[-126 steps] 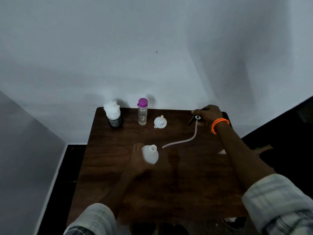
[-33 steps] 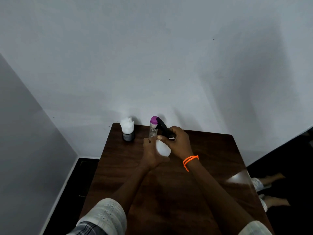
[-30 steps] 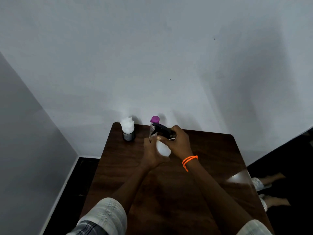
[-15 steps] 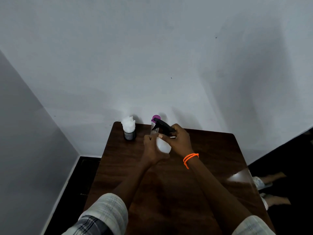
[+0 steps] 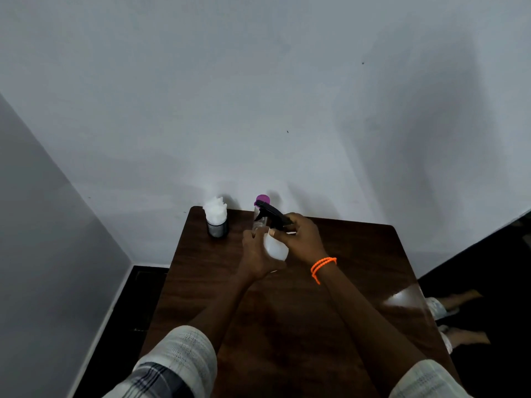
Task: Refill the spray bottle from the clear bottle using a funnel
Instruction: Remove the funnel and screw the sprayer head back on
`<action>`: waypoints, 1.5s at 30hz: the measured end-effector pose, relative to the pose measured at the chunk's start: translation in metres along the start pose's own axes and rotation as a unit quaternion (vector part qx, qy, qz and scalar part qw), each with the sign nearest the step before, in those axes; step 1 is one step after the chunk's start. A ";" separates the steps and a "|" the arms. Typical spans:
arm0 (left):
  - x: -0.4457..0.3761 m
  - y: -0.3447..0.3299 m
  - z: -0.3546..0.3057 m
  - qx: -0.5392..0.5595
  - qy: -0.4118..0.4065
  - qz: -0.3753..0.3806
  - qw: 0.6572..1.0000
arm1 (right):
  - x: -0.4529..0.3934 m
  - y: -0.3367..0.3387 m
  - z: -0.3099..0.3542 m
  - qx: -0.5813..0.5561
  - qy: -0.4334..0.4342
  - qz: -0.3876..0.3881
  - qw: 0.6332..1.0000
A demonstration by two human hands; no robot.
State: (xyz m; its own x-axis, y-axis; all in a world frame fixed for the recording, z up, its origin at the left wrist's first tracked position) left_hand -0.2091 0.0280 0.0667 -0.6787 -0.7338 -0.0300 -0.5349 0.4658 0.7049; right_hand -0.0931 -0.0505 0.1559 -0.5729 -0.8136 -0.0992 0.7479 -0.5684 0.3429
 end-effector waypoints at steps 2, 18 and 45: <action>0.001 -0.001 0.001 -0.006 -0.004 -0.001 1.000 | 0.001 -0.001 0.000 0.002 0.001 -0.026 1.000; 0.004 0.008 -0.002 -0.019 -0.011 -0.020 1.000 | 0.003 -0.007 0.008 0.009 -0.003 -0.046 0.999; 0.004 0.015 -0.007 -0.053 0.020 -0.051 0.997 | 0.003 -0.014 0.000 0.042 0.009 -0.121 0.992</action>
State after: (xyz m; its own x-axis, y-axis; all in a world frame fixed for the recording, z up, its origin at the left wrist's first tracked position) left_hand -0.2166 0.0283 0.0821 -0.6018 -0.7947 -0.0792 -0.5423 0.3338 0.7711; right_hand -0.1057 -0.0451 0.1510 -0.7261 -0.6567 -0.2038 0.5576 -0.7358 0.3843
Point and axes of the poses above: each hand's wrist, its own x-axis away from the middle knuckle, its own y-axis out of the back of the hand, z = x × y, the point moved 5 cm from there along -x, towards the middle knuckle, and after that the axes turned 12 degrees about -x, right-handed, at the moved point
